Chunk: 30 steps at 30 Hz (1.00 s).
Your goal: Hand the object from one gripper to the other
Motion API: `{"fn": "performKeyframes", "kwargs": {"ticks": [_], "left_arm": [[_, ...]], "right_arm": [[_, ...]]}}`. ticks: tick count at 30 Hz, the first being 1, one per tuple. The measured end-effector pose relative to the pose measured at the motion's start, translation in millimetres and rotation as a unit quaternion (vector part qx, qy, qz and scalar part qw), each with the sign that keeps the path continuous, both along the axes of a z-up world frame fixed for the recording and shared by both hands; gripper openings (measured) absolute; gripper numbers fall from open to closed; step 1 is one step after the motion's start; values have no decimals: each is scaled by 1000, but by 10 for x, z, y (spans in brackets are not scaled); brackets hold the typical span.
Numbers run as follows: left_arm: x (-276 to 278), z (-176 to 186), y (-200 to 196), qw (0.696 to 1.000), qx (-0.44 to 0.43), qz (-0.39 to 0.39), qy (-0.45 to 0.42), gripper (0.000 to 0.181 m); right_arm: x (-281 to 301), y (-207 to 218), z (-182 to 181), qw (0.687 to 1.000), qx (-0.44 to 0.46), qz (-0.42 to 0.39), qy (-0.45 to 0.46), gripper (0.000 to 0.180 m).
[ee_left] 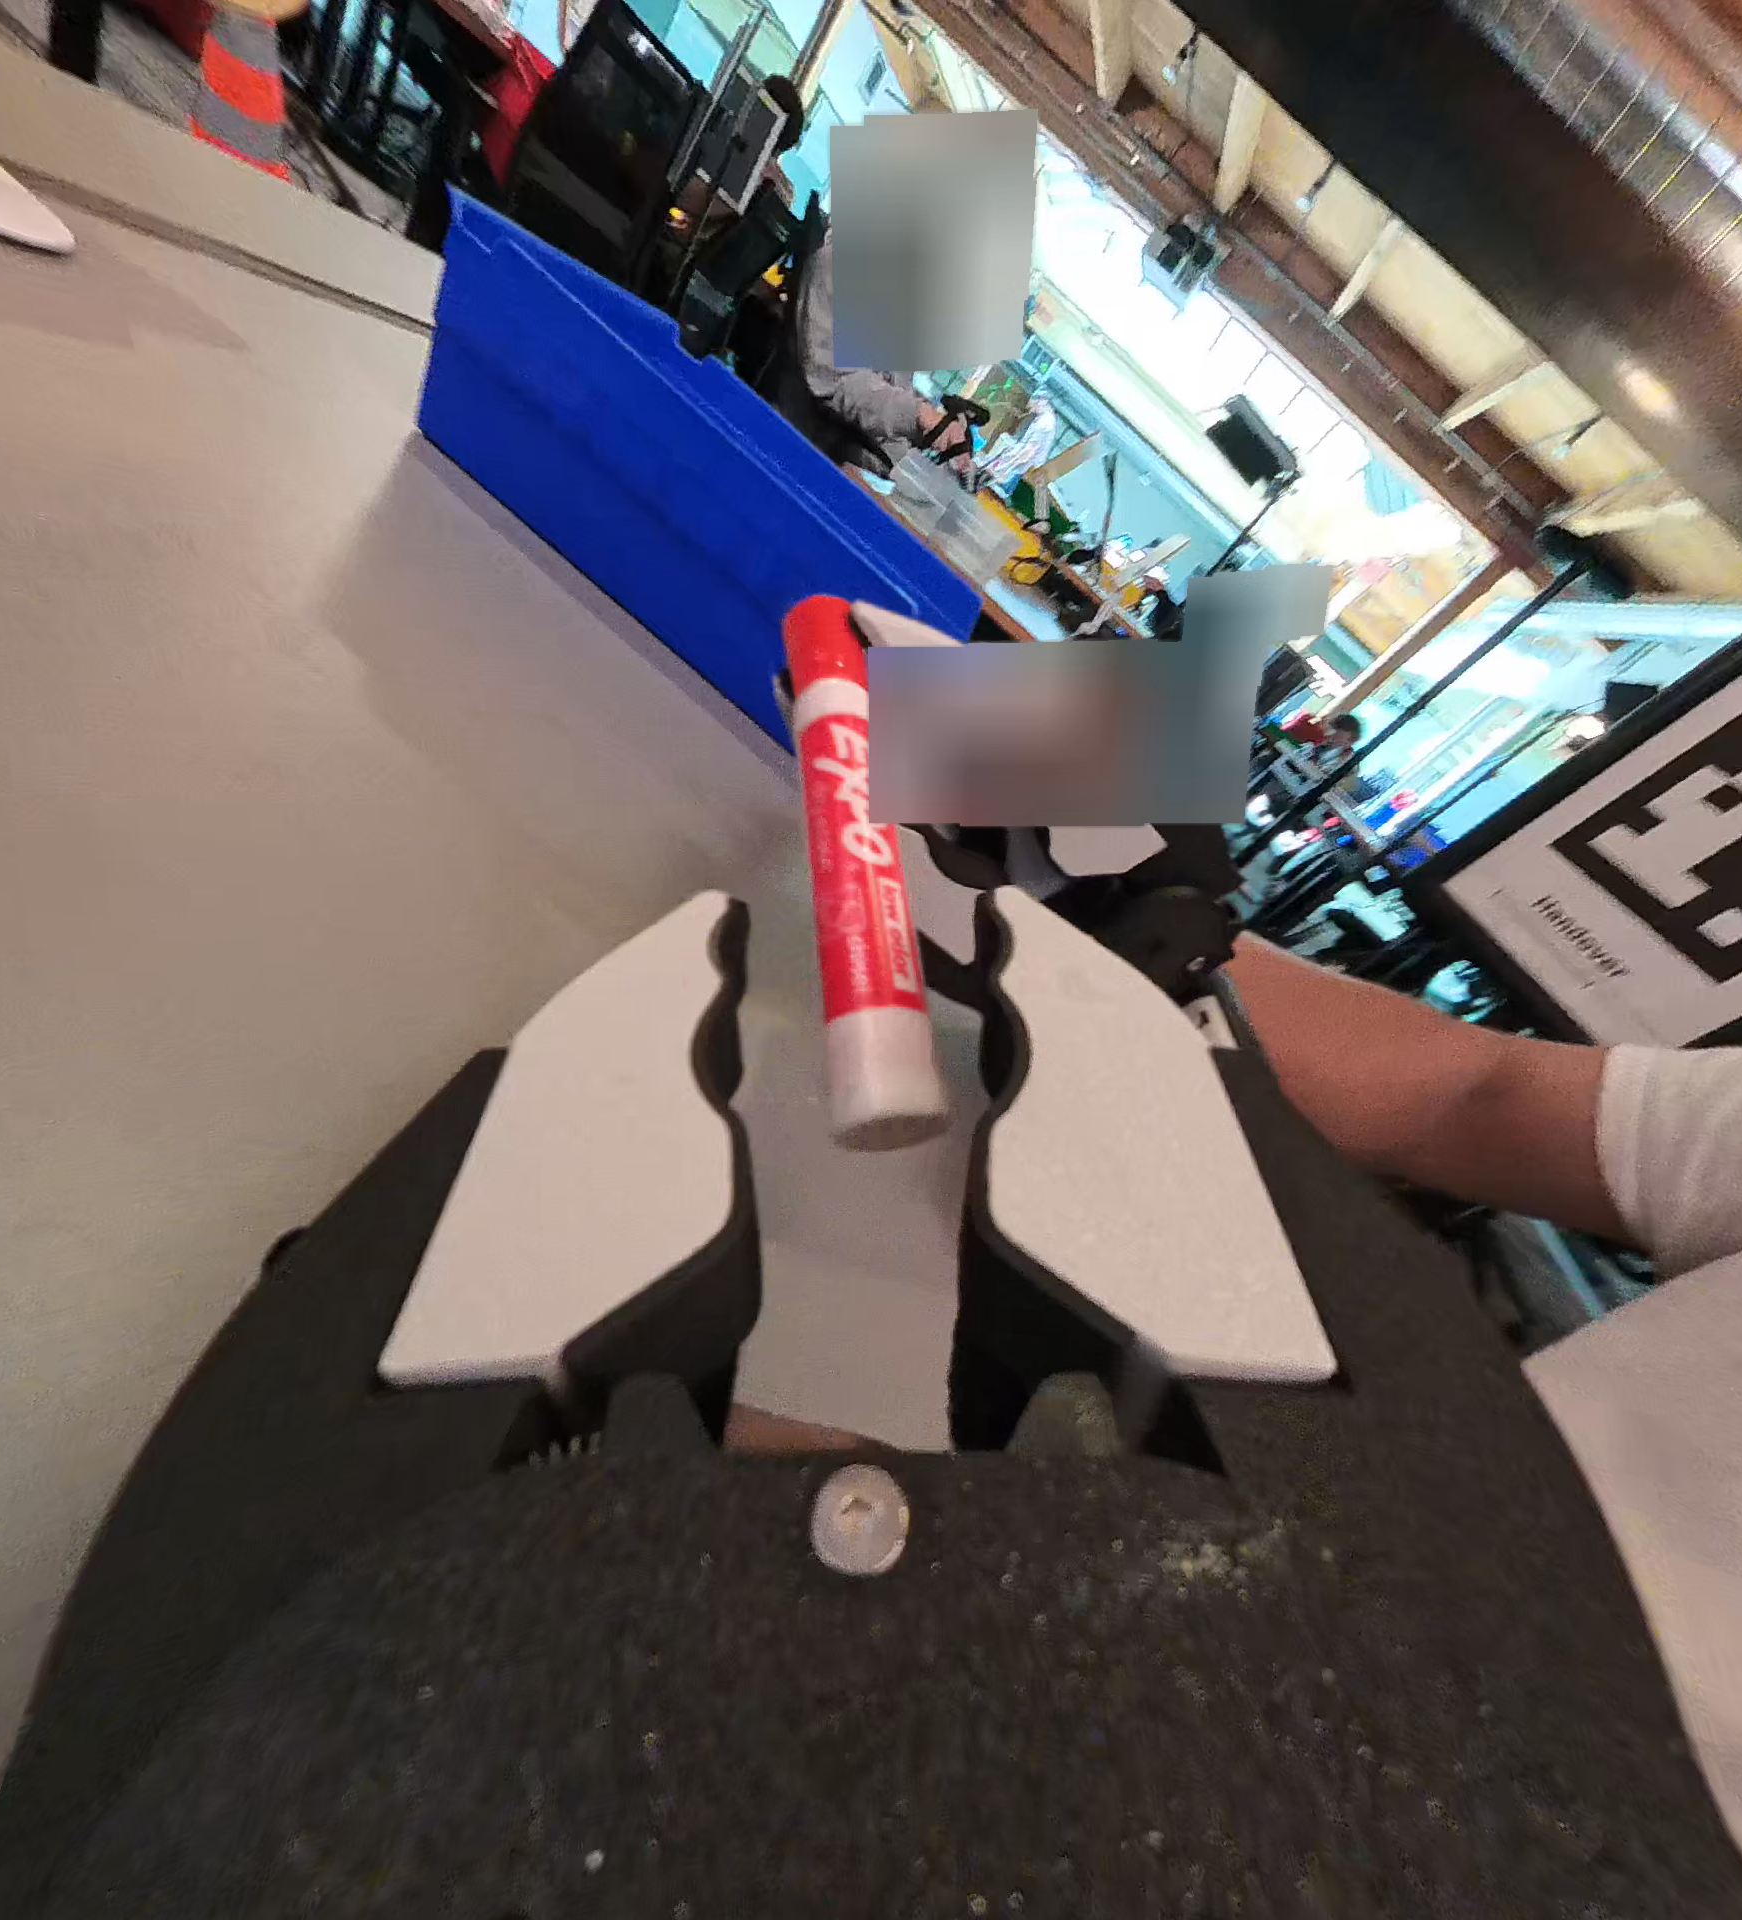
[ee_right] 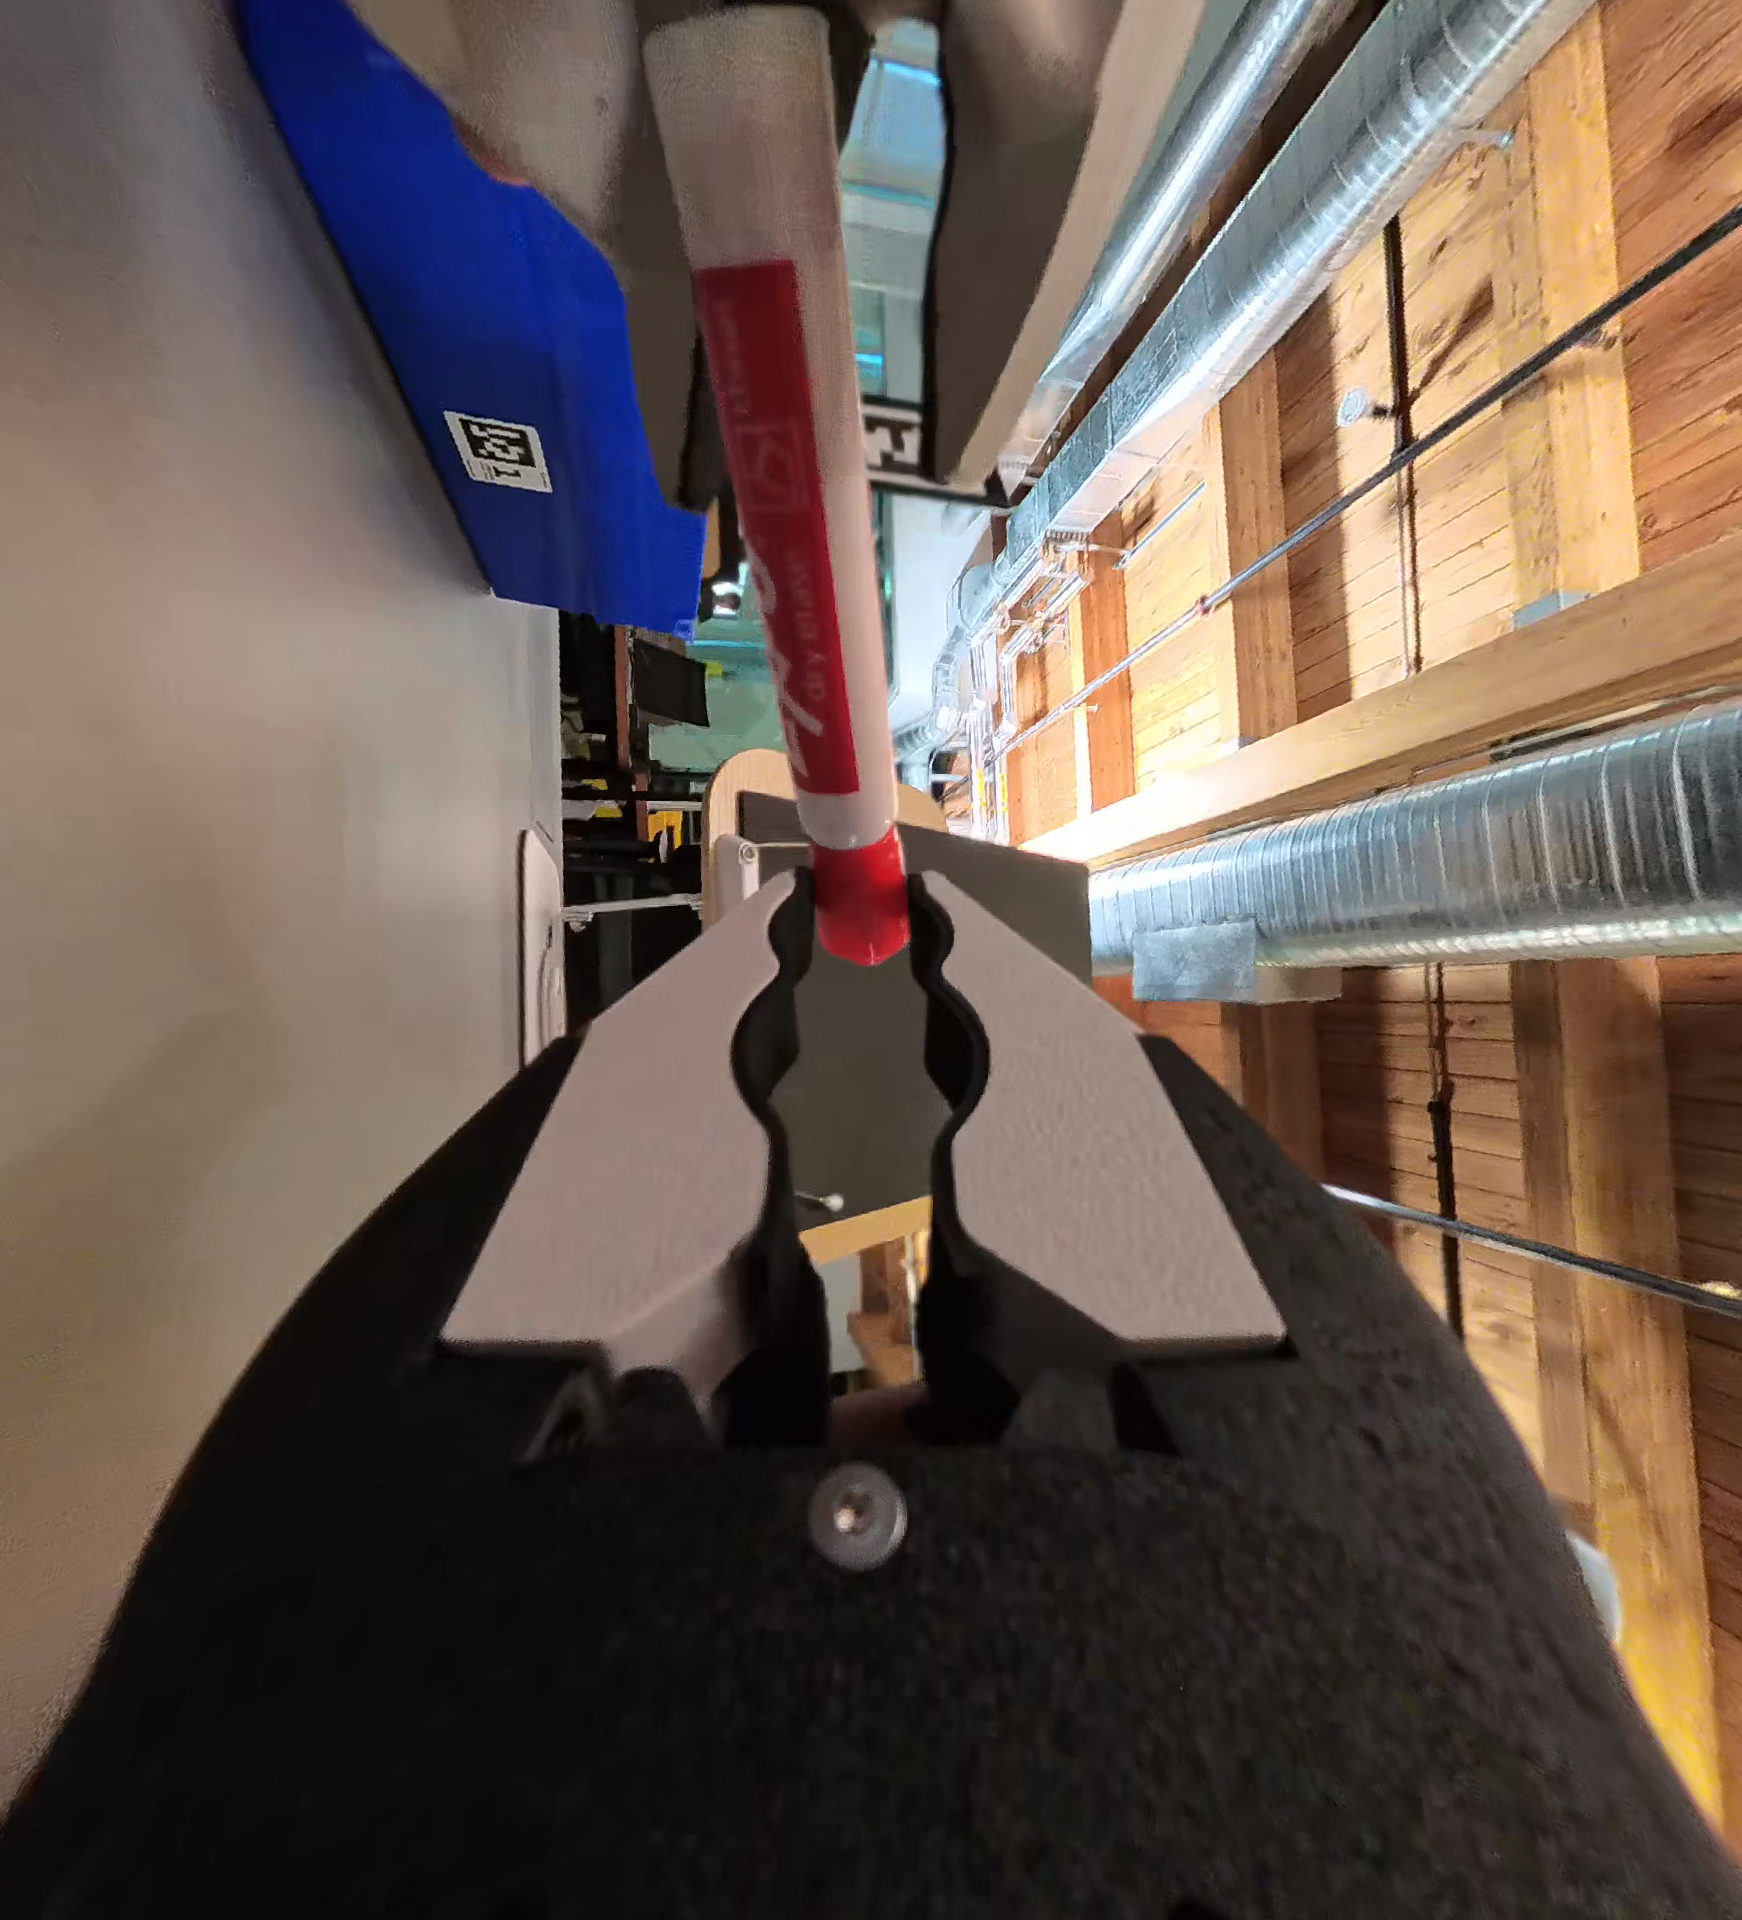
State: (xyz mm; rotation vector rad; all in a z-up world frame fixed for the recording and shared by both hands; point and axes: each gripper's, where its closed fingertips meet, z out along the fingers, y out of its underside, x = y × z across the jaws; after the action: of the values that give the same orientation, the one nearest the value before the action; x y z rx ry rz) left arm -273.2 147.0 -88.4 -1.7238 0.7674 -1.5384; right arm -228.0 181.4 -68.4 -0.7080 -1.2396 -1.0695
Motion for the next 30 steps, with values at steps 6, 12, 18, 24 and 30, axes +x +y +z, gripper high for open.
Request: {"fn": "performKeyframes", "kwargs": {"ticks": [6,12,18,24,30], "left_arm": [[-162,-43,-125,993,15,-95,65,46],[-128,-104,-543,972,-52,-219,64,41],[-80,-121,-574,970,-53,-224,73,18],[-170,180,-268,987,-42,-152,-27,18],[-411,624,86,985,-6,-29,-168,19]], "right_arm": [[-274,-347,-93,988,52,103,-103,17],[-642,-653,-87,974,86,162,-134,18],[-645,-650,-100,974,81,170,-124,18],[-251,-248,-38,990,-67,111,59,37],[-336,-251,-553,695,-600,153,366,56]]}}
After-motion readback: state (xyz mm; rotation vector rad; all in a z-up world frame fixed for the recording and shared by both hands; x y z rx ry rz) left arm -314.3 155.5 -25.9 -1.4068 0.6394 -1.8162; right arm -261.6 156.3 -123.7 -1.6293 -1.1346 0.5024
